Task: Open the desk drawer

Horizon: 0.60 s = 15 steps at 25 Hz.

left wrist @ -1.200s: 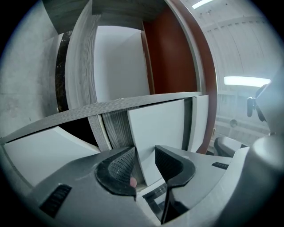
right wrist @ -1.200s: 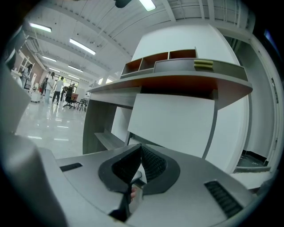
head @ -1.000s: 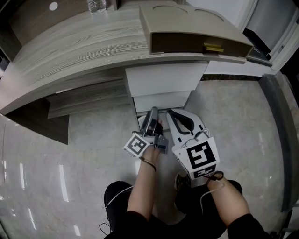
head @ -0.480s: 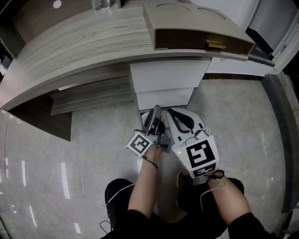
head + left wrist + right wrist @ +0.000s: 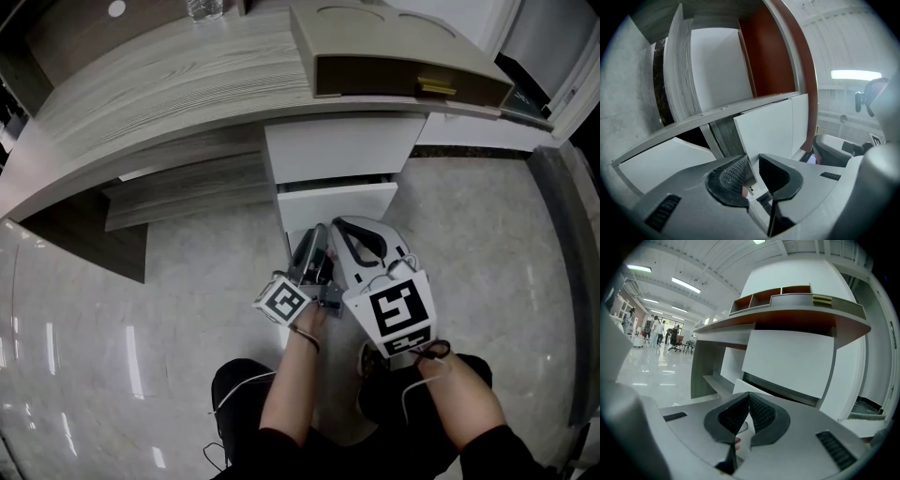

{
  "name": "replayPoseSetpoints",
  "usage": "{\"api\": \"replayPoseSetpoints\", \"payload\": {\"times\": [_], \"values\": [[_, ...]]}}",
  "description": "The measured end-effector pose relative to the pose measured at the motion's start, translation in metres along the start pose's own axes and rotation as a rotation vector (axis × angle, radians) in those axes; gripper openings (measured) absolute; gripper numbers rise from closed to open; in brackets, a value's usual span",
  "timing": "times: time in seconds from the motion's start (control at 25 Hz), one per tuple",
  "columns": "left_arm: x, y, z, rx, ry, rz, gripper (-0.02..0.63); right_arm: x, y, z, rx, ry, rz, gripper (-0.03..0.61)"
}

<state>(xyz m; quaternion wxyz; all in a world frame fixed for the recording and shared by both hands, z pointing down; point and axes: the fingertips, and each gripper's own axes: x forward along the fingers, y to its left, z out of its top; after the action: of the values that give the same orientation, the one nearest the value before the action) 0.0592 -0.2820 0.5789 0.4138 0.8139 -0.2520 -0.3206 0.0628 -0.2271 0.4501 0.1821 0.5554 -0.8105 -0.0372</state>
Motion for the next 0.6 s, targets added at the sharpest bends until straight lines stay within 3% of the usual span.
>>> {"api": "replayPoseSetpoints", "payload": {"times": [0.6], "values": [[-0.017,-0.014,-0.011,0.027,0.036,-0.012,0.074,-0.009,0.003,0.0,-0.016,0.008,-0.013,0.006]]}}
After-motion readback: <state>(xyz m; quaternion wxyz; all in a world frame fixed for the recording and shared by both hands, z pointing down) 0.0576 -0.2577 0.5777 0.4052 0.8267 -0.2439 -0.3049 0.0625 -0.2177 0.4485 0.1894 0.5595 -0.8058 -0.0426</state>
